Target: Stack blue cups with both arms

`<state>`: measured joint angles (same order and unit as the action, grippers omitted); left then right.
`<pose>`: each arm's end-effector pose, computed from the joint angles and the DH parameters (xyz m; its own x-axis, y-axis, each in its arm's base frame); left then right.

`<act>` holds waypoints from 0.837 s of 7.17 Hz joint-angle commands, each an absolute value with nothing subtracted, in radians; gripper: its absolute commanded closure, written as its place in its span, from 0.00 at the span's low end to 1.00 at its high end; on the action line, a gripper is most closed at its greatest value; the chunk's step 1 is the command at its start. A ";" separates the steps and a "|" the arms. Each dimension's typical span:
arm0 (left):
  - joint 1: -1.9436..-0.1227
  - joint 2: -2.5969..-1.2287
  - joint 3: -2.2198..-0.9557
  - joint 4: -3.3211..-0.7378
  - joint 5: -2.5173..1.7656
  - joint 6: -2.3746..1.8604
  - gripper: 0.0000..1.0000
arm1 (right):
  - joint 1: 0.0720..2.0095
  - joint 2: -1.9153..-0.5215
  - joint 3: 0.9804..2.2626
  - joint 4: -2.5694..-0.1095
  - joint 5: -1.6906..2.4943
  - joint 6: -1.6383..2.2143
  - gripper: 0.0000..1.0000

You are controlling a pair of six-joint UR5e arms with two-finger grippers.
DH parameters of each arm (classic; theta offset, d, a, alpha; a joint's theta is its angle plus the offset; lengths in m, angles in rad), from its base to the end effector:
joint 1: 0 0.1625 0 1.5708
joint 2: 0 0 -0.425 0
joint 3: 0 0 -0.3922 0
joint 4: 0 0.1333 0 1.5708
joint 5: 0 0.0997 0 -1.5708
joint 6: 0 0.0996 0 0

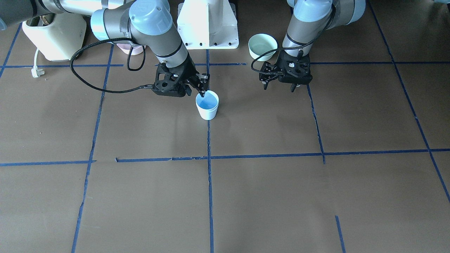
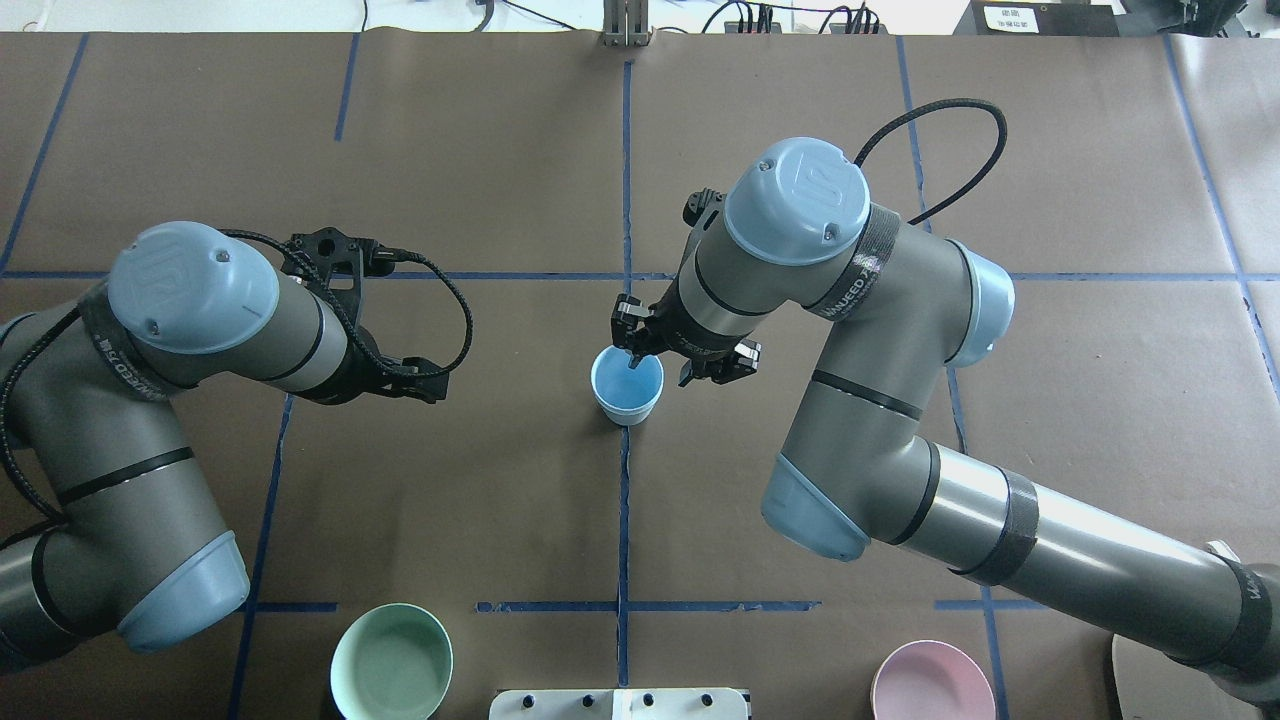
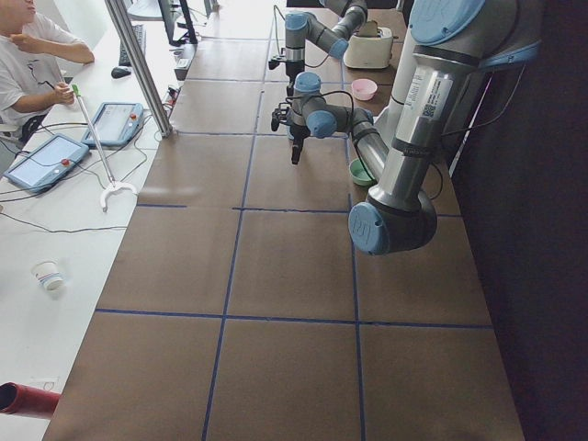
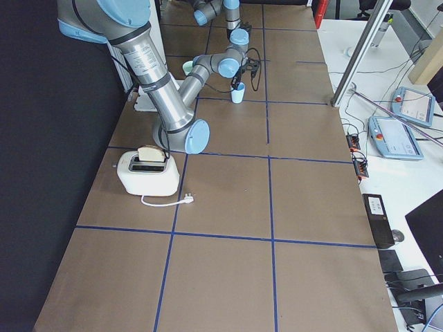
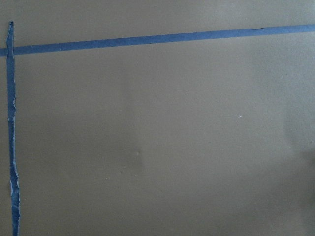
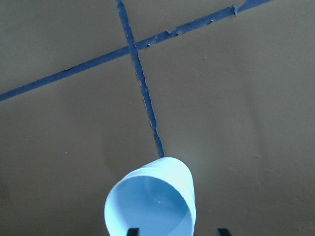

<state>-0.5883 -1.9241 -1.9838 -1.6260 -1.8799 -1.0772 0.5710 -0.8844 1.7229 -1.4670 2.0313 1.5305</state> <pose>0.4145 -0.4003 0.2809 0.6617 0.1012 -0.7429 0.0339 0.9858 0.1644 -0.5092 -0.4329 0.1714 0.5016 0.2793 0.8188 -0.1616 0.9600 -0.2285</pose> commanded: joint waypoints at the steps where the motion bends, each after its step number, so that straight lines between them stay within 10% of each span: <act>1: -0.638 -1.919 -1.996 -1.620 -1.952 -0.996 0.00 | 0.627 -0.882 1.762 -1.560 2.070 1.507 0.00; 6: -1.089 -1.653 -1.987 -1.605 -2.214 -0.324 0.00 | 0.935 -1.352 1.954 -1.551 2.281 0.853 0.00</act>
<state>-0.9534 -1.7235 -1.9963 -1.6094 -2.1478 -0.5270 0.8563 -1.2126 1.9140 -1.5589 2.2435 1.0459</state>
